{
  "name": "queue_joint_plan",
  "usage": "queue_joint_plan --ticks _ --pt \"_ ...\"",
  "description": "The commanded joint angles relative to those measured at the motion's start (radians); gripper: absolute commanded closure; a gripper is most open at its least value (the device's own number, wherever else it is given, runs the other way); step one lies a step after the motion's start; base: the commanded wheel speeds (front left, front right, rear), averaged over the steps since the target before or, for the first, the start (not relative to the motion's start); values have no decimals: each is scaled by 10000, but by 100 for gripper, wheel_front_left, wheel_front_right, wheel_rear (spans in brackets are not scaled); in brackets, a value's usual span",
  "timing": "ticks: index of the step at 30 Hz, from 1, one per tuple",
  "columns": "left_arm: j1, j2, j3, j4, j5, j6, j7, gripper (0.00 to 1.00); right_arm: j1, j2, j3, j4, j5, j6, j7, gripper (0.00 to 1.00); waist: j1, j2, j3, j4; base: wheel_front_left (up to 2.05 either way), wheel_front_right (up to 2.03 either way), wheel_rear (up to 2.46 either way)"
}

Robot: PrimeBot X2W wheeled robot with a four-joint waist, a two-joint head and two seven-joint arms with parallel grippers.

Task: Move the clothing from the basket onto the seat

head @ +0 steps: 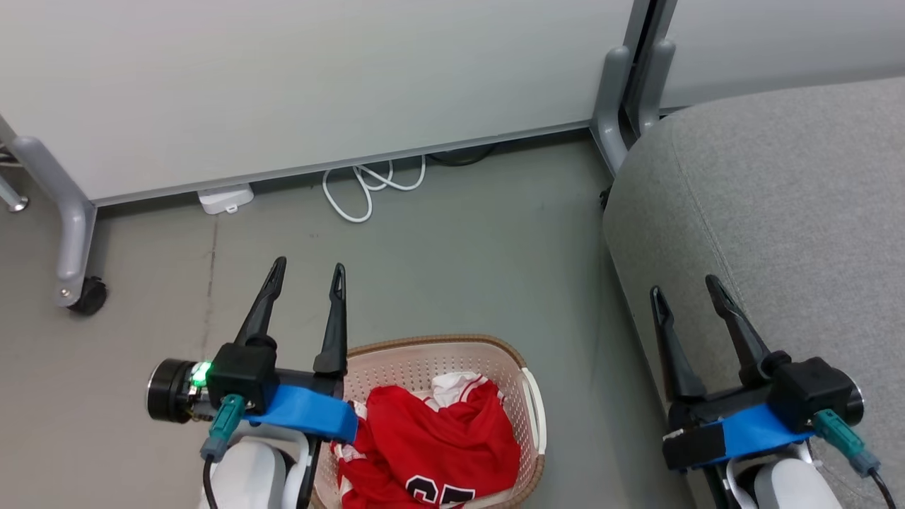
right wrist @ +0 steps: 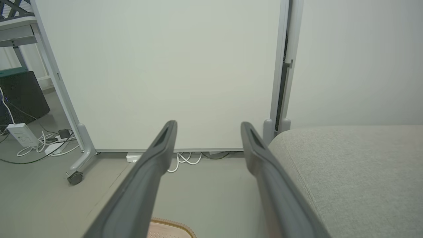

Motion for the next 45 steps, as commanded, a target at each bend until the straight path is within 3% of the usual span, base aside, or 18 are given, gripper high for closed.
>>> queue_joint_plan --ticks 1,13,20,28,33,41,45 --pt "-476 23 -37 259 139 -142 -49 0 -291 -41 -14 -121 23 4 -54 0 0 0 424 -260 0 0 0" --pt "-2868 576 -905 2296 749 -635 -44 0 -1580 -35 -42 -613 263 3 -50 0 0 0 2515 -1403 0 0 0" --pt "-4369 936 -2020 4091 914 -723 -39 0 -2406 -30 -179 -1001 568 4 -50 0 0 0 3907 -2154 0 0 0" --pt "-5956 1159 -4619 6966 134 -695 6 0 -3016 -24 -188 -1363 841 3 -50 0 0 0 5126 -2639 0 0 0" --pt "-6774 1162 -6556 8340 -563 -697 709 0 -3348 -27 -89 -1530 862 3 -50 0 0 0 5799 -2678 0 0 0" --pt "-7570 1625 -9870 8844 -2184 -698 2428 0 -3933 -26 74 -1819 903 3 -50 0 0 0 6785 -2710 0 0 0" --pt "-7996 2025 -10801 8540 -2917 -698 3163 0 -4137 -26 137 -1958 951 3 -50 0 0 0 7229 -2750 0 0 0"
